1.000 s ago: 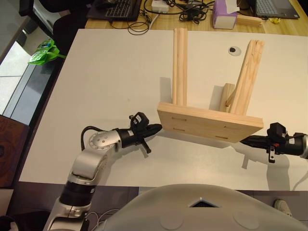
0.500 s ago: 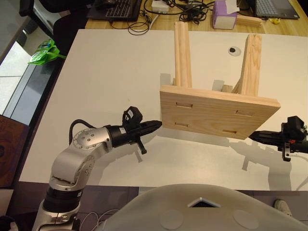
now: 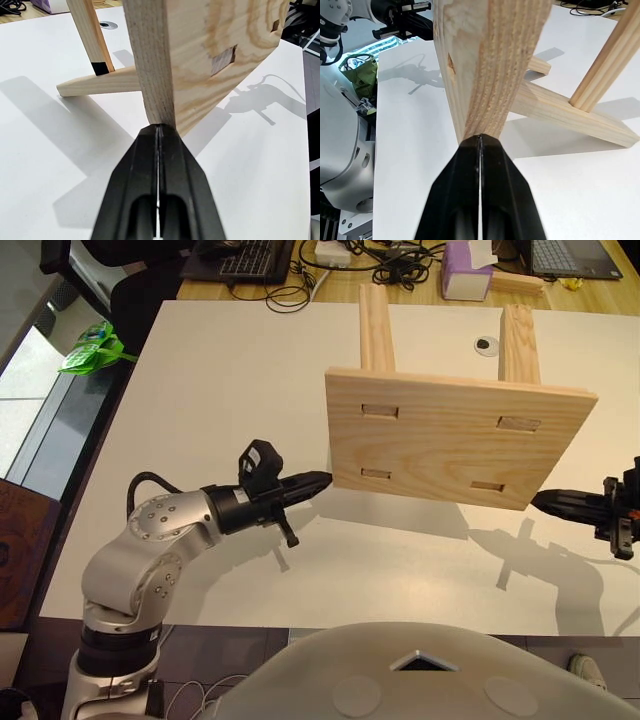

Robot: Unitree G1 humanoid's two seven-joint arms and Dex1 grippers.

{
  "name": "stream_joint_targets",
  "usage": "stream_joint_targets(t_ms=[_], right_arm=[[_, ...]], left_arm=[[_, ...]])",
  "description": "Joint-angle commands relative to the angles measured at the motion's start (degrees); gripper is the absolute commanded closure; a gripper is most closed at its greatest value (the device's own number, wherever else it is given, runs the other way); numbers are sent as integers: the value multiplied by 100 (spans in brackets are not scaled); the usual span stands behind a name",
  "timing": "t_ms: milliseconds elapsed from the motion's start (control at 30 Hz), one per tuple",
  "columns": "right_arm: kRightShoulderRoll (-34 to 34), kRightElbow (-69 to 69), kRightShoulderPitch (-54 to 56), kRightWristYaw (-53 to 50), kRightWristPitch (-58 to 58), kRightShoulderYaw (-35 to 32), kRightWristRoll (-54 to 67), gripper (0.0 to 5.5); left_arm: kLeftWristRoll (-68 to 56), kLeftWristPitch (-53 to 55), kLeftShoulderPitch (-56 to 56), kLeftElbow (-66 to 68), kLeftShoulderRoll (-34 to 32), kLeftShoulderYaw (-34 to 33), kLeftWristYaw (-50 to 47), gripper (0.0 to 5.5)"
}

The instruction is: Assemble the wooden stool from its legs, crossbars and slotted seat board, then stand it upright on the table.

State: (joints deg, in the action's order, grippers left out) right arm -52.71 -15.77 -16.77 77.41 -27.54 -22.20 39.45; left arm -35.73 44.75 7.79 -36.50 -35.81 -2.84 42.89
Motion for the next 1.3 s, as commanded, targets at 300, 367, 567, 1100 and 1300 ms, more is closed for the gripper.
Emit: stream_joint_targets(t_ms=[300, 367, 567, 1100, 1300], right_arm=[[201, -548, 402, -330, -428, -94, 732, 550], [205, -555, 433, -359, -465, -104, 778, 550], [251, -472, 589, -468, -701, -331, 1073, 550], [399, -364, 801, -586, -906, -446, 1354, 550], [431, -336, 860, -676, -1002, -527, 1522, 550]], left_arm=[[-963, 142, -559, -298, 180, -154, 83, 547], [-987, 145, -574, -297, 190, -162, 60, 547], [-1168, 184, -708, -268, 169, -274, 6, 547], [-1923, 384, -1193, -81, 345, -641, -480, 547], [-1976, 367, -1185, -26, 299, -646, -531, 547]])
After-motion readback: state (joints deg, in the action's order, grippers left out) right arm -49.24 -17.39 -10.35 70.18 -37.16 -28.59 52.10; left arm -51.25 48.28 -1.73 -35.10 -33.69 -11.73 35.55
